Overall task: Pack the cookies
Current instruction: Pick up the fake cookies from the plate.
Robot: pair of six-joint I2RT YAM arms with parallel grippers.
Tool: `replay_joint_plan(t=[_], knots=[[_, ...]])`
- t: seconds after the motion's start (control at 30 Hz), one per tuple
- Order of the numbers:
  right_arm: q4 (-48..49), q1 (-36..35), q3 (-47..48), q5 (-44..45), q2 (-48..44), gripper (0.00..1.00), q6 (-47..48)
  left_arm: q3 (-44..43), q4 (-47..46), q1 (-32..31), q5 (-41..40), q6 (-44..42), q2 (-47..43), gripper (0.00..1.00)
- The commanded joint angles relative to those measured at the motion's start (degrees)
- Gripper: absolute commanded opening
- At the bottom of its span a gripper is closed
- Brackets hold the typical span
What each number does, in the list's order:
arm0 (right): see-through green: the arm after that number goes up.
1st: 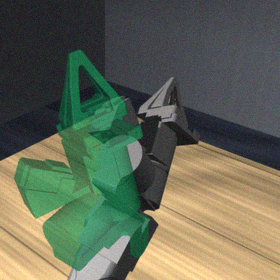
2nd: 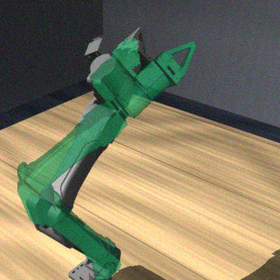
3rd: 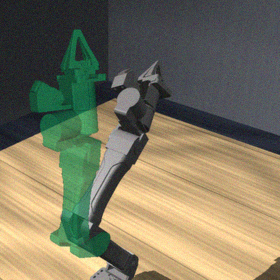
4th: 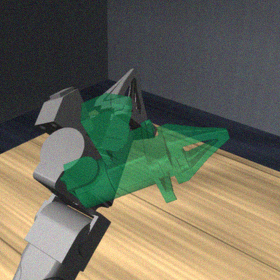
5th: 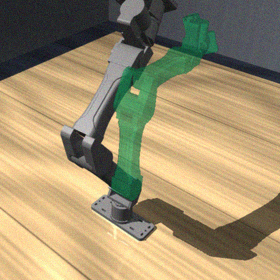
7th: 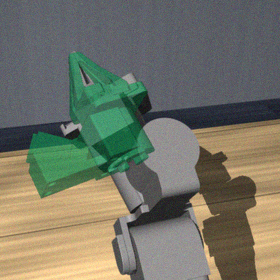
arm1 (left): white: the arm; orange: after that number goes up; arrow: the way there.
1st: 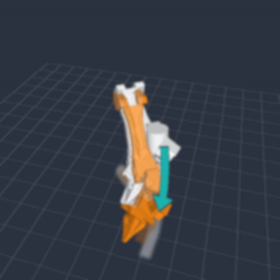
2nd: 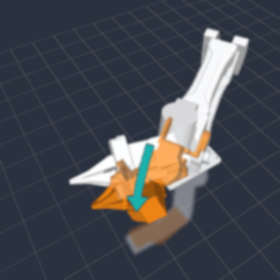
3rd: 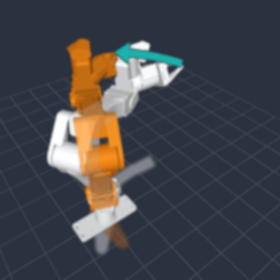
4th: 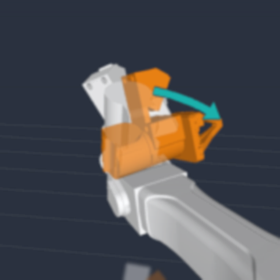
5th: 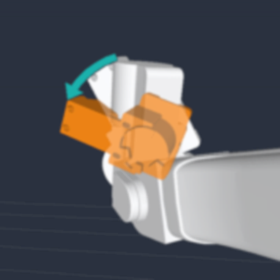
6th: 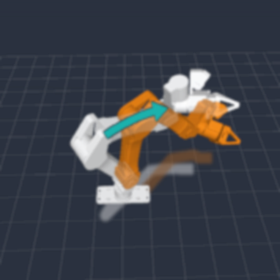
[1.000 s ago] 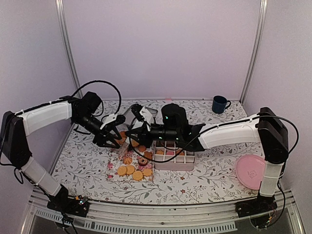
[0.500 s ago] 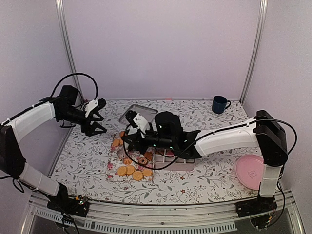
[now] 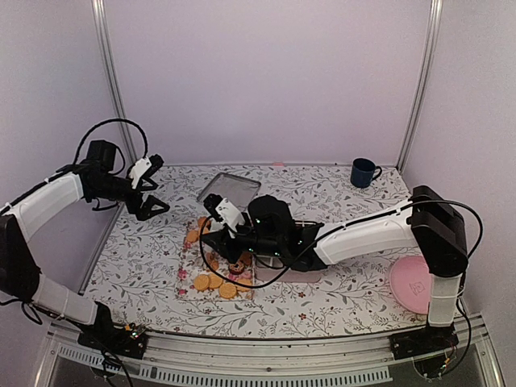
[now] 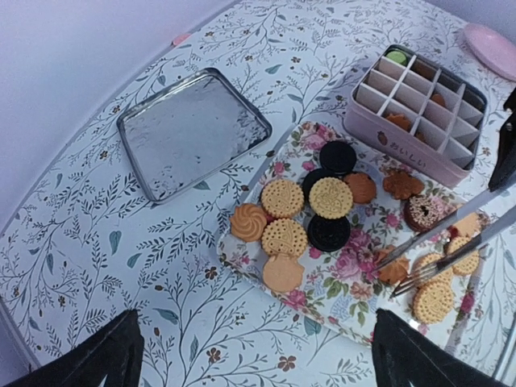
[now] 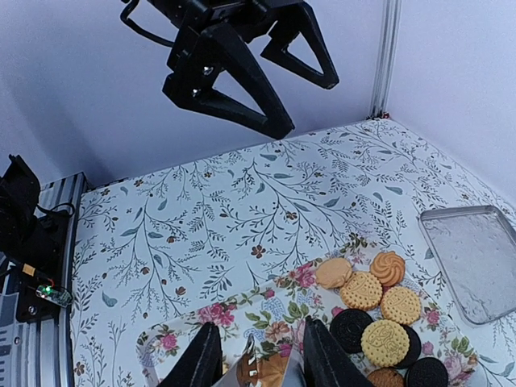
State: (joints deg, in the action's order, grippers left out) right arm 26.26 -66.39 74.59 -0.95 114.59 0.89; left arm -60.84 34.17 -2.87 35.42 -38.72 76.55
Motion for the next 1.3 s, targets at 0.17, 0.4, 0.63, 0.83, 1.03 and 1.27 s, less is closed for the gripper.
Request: replay_joint_plan(t=[0.17,0.4,0.63,0.83,1.03,1.27], knots=[[1.37,-0.86,-1.27,2.04,-0.9,0.37,-0.16,-0.43,-0.07,0.06,1.94,0.44,1.86,0.99],[-1.65,-1.2,-1.28,2.62,-1.62,0.38,0.18,-1.36,-0.07,0.07,2.15,1.53,3.06,0.99],[-5.41,-2.19,0.32,4.91,-1.87,0.38,-0.62,-1.56,0.06,0.07,3.04,1.81,2.88,0.99],[-10.55,-4.02,3.91,9.66,0.1,0.39,-0.45,-1.57,0.03,0.06,2.84,1.89,2.78,0.99],[-10.97,-4.45,4.81,11.46,0.7,0.41,0.25,-1.56,-0.07,0.07,2.6,1.89,2.64,0.99],[-12.07,-4.45,6.34,12.93,1.39,0.43,1.87,-1.15,-0.48,0.09,2.16,2.03,2.24,0.99]])
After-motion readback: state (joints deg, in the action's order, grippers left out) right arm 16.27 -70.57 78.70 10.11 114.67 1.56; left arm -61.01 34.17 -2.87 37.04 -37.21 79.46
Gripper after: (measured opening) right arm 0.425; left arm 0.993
